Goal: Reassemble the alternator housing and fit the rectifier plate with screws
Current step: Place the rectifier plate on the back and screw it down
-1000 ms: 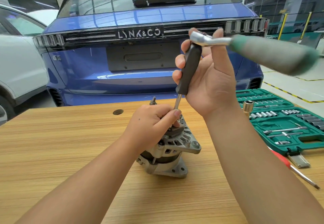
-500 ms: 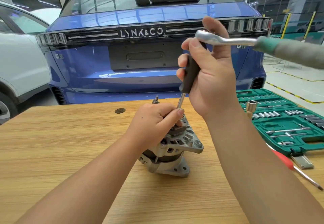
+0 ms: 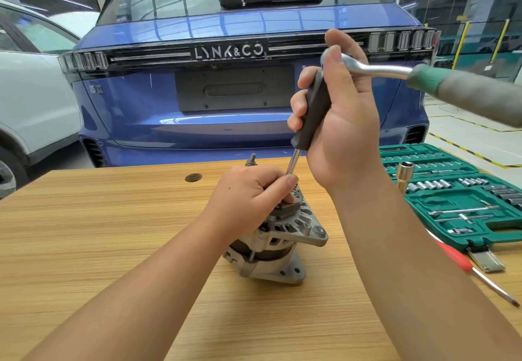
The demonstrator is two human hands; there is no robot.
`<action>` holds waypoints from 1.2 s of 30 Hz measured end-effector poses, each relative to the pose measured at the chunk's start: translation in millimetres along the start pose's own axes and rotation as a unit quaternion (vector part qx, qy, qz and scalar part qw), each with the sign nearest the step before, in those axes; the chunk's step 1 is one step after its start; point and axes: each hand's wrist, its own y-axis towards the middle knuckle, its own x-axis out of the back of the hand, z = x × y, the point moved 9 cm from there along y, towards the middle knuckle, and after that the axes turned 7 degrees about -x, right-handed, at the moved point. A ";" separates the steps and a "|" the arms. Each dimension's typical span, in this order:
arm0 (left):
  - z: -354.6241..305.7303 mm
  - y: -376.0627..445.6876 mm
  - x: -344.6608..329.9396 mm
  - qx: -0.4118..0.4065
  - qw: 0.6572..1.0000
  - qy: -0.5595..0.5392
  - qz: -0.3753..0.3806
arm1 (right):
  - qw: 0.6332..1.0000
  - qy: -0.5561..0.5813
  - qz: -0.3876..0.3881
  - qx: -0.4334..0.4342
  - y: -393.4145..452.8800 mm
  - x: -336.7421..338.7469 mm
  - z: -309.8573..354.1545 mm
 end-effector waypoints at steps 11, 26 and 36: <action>0.1 -1.1 1.0 0.017 1.000 -0.014 0.012 | 0.999 -0.027 -0.040 0.009 1.3 8.2 0.9; 33.6 -11.9 26.6 0.100 0.962 -0.175 -0.186 | 0.997 -0.032 -0.071 0.024 1.8 15.4 9.2; 73.7 -15.0 13.3 0.272 0.927 -0.169 -0.195 | 0.995 -0.011 -0.098 0.018 2.2 26.0 14.0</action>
